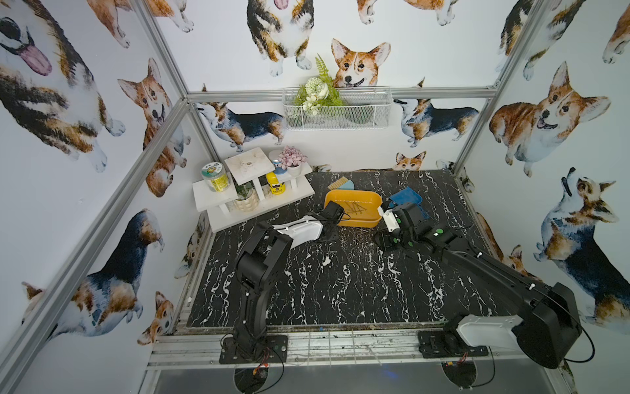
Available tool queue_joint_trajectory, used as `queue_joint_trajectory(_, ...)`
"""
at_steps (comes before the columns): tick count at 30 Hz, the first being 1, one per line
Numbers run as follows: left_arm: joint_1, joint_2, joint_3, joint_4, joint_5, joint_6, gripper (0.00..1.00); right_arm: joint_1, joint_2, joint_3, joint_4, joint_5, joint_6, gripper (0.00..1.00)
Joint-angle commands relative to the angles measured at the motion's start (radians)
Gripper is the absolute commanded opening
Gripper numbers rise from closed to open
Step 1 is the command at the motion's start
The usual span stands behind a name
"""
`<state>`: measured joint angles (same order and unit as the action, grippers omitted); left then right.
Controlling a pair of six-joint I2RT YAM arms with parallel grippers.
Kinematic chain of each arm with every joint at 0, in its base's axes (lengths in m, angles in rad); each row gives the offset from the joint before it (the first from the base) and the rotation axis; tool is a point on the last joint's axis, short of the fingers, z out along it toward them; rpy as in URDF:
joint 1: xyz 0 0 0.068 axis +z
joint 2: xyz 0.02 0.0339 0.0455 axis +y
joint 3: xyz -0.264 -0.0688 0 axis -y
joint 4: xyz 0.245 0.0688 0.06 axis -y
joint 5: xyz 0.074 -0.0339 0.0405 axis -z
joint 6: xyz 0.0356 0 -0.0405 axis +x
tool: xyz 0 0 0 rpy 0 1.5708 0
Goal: Put the nails on the desktop into the storage box
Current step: Pick up the nail from the center of the board.
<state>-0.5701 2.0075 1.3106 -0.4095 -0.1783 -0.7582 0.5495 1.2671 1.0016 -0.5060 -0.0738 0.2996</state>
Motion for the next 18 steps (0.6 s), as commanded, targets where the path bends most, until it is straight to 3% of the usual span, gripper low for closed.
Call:
queue_joint_trajectory(1,-0.006,0.009,-0.002,-0.050,0.025,0.006,0.29,0.000,0.003,0.005,0.023,0.003,-0.003,0.47)
queue_joint_trajectory(11,-0.026,0.027,0.009,-0.104,-0.003,0.011,0.22,0.001,-0.008,-0.004,0.026,0.010,0.000,0.47)
queue_joint_trajectory(18,-0.025,-0.009,-0.049,-0.103,-0.020,-0.001,0.24,0.001,-0.003,0.000,0.035,0.001,0.003,0.46)
